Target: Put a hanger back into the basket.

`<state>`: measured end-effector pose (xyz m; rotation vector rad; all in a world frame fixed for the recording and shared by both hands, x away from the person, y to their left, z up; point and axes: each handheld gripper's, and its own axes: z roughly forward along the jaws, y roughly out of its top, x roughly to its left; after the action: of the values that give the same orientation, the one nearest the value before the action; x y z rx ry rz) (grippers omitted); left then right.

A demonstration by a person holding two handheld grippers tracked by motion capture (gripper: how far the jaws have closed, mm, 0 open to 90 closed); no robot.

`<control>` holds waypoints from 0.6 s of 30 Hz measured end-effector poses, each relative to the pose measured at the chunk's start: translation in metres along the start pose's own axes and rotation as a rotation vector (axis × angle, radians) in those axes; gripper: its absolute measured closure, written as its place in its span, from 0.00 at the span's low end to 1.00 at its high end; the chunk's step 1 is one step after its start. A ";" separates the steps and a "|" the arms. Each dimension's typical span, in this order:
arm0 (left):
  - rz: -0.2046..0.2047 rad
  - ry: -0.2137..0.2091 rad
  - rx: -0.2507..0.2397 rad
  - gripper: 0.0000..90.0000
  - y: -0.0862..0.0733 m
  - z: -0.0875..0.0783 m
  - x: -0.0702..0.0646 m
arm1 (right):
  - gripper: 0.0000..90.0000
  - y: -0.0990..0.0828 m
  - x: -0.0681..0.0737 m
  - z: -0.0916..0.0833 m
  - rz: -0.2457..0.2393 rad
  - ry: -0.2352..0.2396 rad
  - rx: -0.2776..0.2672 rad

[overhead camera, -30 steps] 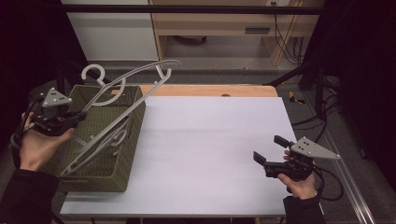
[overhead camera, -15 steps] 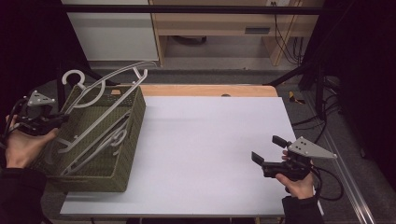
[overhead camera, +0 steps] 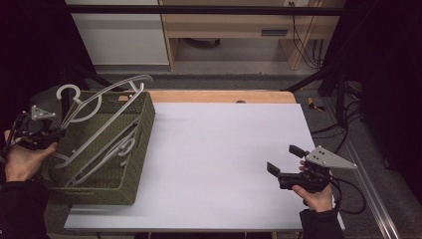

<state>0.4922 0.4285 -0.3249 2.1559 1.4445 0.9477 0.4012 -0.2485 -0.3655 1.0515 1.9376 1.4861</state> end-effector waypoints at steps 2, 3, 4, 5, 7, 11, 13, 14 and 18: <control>0.007 0.022 0.015 0.92 -0.003 0.004 0.000 | 0.06 0.000 0.000 0.000 0.000 -0.002 0.001; 0.004 0.028 0.021 0.92 -0.005 0.006 0.000 | 0.06 0.000 0.000 0.000 0.000 -0.002 0.001; 0.011 0.038 0.031 0.92 -0.006 0.007 0.001 | 0.06 0.000 0.000 0.000 0.000 -0.003 0.002; 0.012 0.044 0.041 0.92 -0.008 0.008 0.001 | 0.06 0.000 0.000 0.000 0.001 -0.002 0.002; 0.014 0.058 0.057 0.92 -0.012 0.010 0.002 | 0.06 -0.001 -0.001 0.000 0.003 -0.001 0.004; 0.024 0.074 0.074 0.92 -0.018 0.013 0.003 | 0.06 -0.001 0.000 0.001 0.004 -0.001 0.006; 0.033 0.084 0.082 0.92 -0.021 0.014 0.002 | 0.06 -0.001 0.000 0.002 0.003 -0.003 0.007; 0.037 0.085 0.090 0.92 -0.022 0.015 0.002 | 0.06 -0.001 0.000 0.002 0.002 -0.001 0.008; 0.046 0.086 0.100 0.92 -0.025 0.018 0.000 | 0.06 -0.001 0.000 0.003 0.001 0.001 0.009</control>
<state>0.4888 0.4391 -0.3537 2.2540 1.5186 1.0160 0.4027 -0.2470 -0.3672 1.0560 1.9462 1.4796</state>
